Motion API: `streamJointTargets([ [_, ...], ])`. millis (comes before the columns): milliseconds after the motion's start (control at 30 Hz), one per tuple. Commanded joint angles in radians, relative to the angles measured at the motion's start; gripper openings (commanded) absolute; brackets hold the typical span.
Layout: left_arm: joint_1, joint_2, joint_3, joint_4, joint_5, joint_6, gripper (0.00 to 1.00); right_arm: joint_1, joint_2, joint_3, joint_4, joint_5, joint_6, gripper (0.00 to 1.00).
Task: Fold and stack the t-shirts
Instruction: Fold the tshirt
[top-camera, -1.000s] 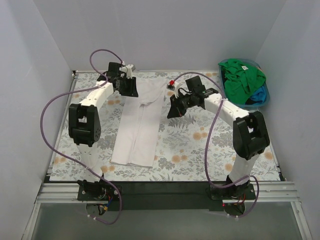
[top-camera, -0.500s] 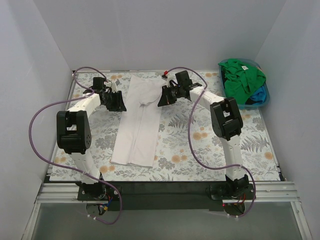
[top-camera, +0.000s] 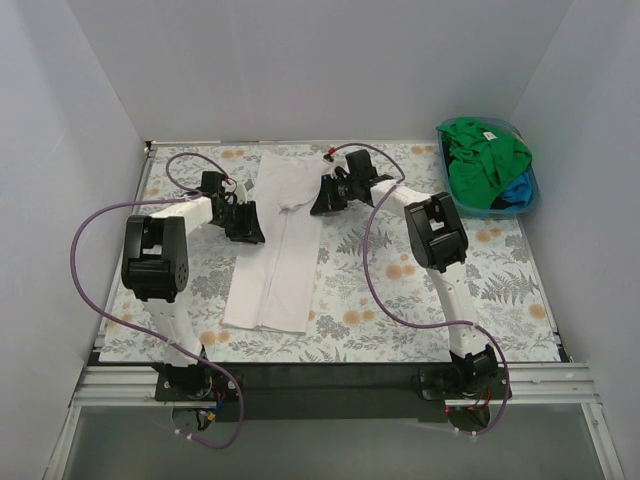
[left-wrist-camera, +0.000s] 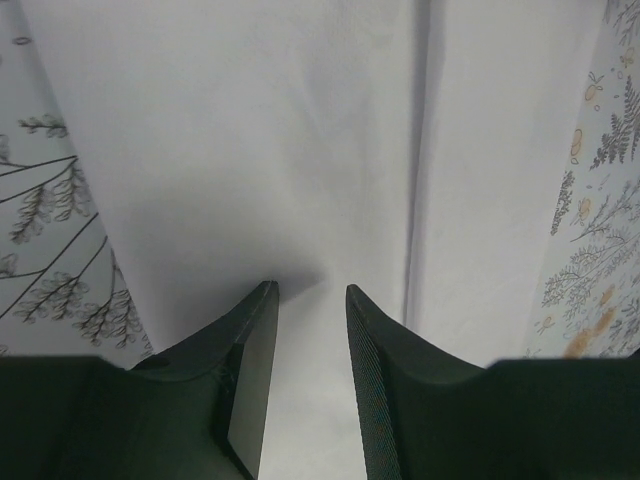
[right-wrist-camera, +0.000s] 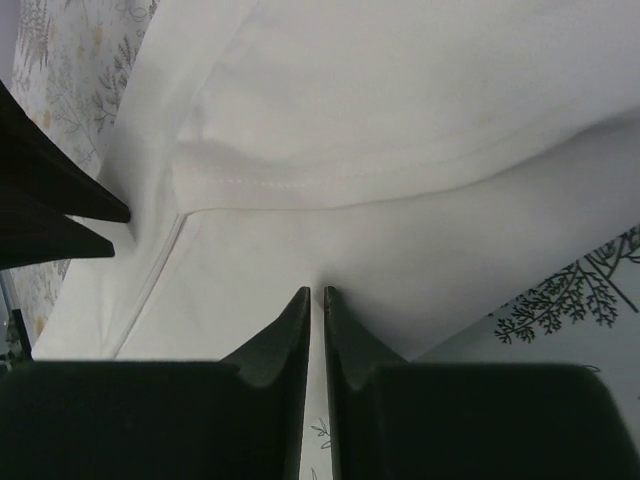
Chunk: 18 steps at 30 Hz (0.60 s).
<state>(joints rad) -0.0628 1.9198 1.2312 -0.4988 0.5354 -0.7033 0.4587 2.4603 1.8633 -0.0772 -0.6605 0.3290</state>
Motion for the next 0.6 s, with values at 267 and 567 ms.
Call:
streamJointTargets([
  [267,-0.074,0.151,0.123,0.039,0.040,-0.059,0.32,-0.149,0.034,0.042,0.017,0.059,0.007,0.14],
  [567,-0.092,0.237,0.246,0.034,0.150,-0.145,0.32,-0.181,0.046,0.123,0.016,0.081,-0.071,0.15],
])
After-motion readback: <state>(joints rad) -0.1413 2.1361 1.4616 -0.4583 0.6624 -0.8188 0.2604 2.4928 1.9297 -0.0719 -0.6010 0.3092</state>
